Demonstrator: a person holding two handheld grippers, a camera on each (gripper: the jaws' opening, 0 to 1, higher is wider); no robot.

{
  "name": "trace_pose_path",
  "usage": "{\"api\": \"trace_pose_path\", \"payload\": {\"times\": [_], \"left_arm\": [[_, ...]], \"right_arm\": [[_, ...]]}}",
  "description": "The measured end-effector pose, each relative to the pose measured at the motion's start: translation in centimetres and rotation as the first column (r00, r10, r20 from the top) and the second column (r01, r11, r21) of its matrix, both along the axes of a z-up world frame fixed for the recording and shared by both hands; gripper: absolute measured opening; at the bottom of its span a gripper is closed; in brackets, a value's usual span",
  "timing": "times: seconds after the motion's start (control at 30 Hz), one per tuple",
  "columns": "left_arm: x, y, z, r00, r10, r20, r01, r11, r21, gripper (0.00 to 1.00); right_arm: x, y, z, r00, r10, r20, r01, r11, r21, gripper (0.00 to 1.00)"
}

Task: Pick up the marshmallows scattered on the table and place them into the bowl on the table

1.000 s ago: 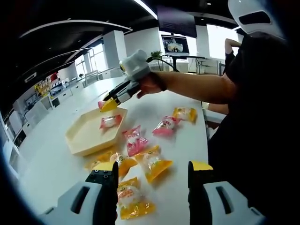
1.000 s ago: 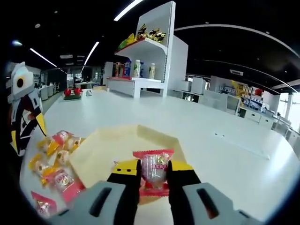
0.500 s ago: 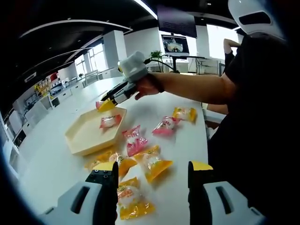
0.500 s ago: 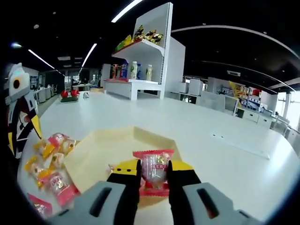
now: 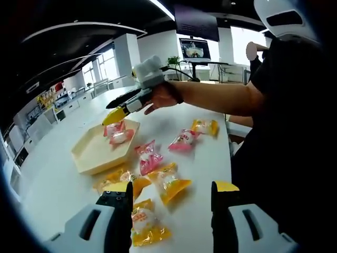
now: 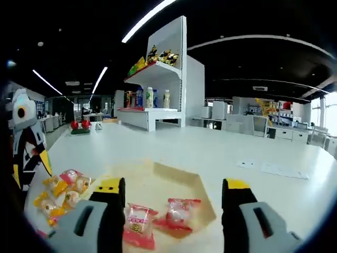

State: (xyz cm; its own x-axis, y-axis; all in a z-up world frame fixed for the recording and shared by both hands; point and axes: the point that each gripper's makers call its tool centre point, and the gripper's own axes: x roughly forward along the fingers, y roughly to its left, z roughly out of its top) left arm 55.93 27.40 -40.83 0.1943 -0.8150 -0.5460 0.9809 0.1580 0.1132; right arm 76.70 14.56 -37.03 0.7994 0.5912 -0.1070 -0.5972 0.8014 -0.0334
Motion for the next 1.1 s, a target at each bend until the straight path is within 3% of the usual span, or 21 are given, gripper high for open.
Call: {"api": "trace_pose_path", "payload": {"times": [0.07, 0.17, 0.3, 0.77, 1.1], "left_arm": [[0.0, 0.0, 0.0, 1.000, -0.001, 0.000, 0.001, 1.000, -0.001, 0.60], [0.3, -0.1, 0.2, 1.000, 0.009, 0.005, -0.009, 1.000, -0.008, 0.60], [0.3, -0.1, 0.2, 1.000, 0.010, 0.004, -0.010, 1.000, -0.009, 0.60], [-0.2, -0.5, 0.5, 1.000, -0.014, 0.009, 0.014, 1.000, -0.010, 0.60], [0.2, -0.3, 0.1, 1.000, -0.001, 0.003, 0.001, 1.000, -0.003, 0.60]], "right_arm": [[0.1, -0.3, -0.2, 1.000, -0.001, -0.006, 0.001, 1.000, -0.006, 0.70], [0.0, -0.5, -1.1, 1.000, -0.012, -0.023, 0.011, 0.999, -0.049, 0.74], [-0.4, -0.3, -1.7, 0.998, -0.005, -0.059, 0.003, 1.000, -0.030, 0.72], [-1.0, 0.1, -1.4, 0.997, 0.028, -0.070, -0.029, 1.000, -0.010, 0.71], [-1.9, -1.1, 0.0, 0.999, -0.004, -0.038, 0.001, 0.997, -0.073, 0.71]]}}
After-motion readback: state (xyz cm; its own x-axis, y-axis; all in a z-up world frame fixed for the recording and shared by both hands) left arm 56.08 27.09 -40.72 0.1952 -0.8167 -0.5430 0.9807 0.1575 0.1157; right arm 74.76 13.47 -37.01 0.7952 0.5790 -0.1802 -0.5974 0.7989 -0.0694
